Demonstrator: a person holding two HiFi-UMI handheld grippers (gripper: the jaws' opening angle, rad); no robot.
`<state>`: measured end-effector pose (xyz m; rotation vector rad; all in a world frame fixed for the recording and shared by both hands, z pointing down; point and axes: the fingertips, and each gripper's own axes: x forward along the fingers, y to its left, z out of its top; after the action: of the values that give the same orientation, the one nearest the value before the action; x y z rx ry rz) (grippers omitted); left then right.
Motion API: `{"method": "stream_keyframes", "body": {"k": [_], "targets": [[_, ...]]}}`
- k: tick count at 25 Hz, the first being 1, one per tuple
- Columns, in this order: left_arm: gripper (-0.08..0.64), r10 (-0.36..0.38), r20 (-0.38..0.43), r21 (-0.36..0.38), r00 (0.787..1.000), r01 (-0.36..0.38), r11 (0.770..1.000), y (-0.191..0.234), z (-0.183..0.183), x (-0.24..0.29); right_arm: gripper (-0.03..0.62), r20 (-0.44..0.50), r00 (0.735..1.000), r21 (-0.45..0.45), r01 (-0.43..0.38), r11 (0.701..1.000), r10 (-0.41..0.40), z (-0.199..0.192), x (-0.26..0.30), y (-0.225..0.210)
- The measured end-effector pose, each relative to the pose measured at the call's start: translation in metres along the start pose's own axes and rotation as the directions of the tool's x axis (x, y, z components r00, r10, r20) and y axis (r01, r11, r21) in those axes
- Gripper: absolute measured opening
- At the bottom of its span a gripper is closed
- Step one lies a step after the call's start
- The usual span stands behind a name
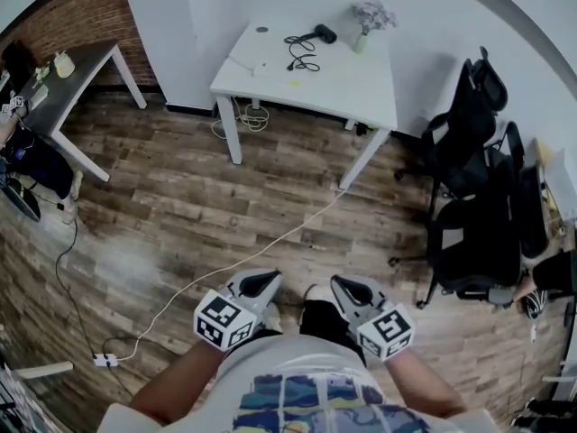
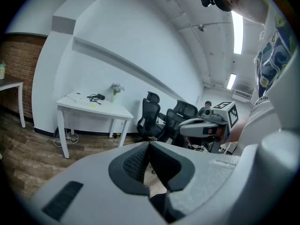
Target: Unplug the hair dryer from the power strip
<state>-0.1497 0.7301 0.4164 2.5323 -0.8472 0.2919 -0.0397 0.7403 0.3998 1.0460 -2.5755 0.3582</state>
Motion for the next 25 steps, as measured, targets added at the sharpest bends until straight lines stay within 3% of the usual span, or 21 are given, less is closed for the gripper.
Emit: {"method": "stream_keyframes", "body": {"k": [7,17,25], "targets": [[0.016,0.098,0.016,0.001,0.995,-0.098,0.995,0.051,0.022,0.033,0.032,0.006,0.998,-0.006,-0.061,0.998,0.061,0.007,0.047,-0.043],[0.086,0.261,0.036,-0.019,0.965,-0.260,0.965,0.129,0.102,0.120,0.023,0.026,0.982,-0.042,-0.187,0.981,0.188,0.054,0.117,-0.170],[0.118,0.343,0.031,-0.021,0.939,-0.342,0.939,0.170,0.148,0.184,0.038,-0.029,0.971,-0.001,-0.239,0.971,0.239,0.054,0.141,-0.251]]}}
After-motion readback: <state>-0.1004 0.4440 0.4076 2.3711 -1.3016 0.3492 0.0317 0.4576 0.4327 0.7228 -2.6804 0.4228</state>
